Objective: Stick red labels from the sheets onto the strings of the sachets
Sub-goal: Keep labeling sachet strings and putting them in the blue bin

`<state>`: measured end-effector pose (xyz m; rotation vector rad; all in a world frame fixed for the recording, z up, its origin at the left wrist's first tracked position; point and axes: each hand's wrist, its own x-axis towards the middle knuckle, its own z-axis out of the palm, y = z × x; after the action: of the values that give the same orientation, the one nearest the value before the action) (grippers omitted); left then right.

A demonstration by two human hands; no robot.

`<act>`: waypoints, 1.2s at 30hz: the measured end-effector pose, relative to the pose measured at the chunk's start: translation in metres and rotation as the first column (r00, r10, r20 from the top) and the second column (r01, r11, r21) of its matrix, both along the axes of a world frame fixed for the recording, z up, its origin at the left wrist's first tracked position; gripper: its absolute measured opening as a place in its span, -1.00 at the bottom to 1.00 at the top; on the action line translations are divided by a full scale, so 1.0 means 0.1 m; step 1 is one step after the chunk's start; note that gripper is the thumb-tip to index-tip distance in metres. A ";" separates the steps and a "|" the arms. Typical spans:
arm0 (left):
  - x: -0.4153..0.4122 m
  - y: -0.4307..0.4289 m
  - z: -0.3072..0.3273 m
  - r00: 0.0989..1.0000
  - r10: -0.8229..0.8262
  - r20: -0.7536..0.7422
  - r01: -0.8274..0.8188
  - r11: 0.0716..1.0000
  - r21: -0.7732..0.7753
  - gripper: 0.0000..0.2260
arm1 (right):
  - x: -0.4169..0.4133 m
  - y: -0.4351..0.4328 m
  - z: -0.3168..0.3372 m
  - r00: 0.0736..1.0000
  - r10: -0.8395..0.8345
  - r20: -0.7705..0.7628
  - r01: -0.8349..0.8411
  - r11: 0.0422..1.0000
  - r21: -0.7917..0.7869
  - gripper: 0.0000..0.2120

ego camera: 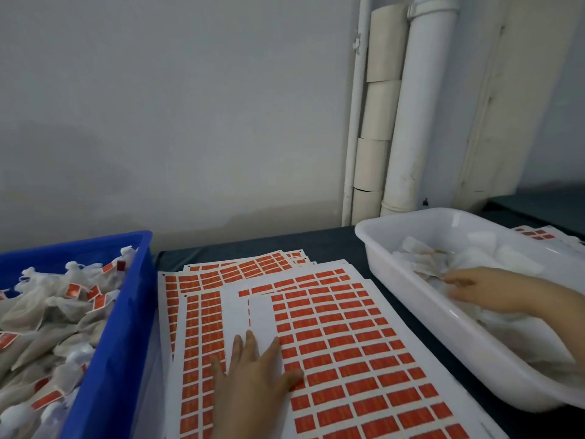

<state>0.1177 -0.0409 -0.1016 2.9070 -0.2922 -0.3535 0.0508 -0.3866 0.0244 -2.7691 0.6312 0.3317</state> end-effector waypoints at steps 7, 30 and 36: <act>-0.04 -0.03 0.01 0.998 -0.013 0.068 0.012 1.000 0.013 -0.15 | -0.08 -0.34 -0.33 0.976 -0.044 -0.211 0.019 0.992 -0.122 -0.27; -0.03 -0.06 0.01 0.993 0.040 0.111 -0.051 0.994 0.099 -0.16 | -0.41 -0.65 -0.33 0.976 -0.185 0.113 0.200 0.969 -0.146 -0.80; -0.03 -0.03 0.01 0.988 0.079 0.135 -0.082 0.997 0.015 -0.17 | -0.39 -0.52 -0.27 0.944 -0.128 0.304 0.151 0.987 -0.054 -0.84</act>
<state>0.1144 -0.0441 -0.1005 2.9580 -0.1916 -0.1489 0.0116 -0.4388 -0.0029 -2.7458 0.7683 -0.1456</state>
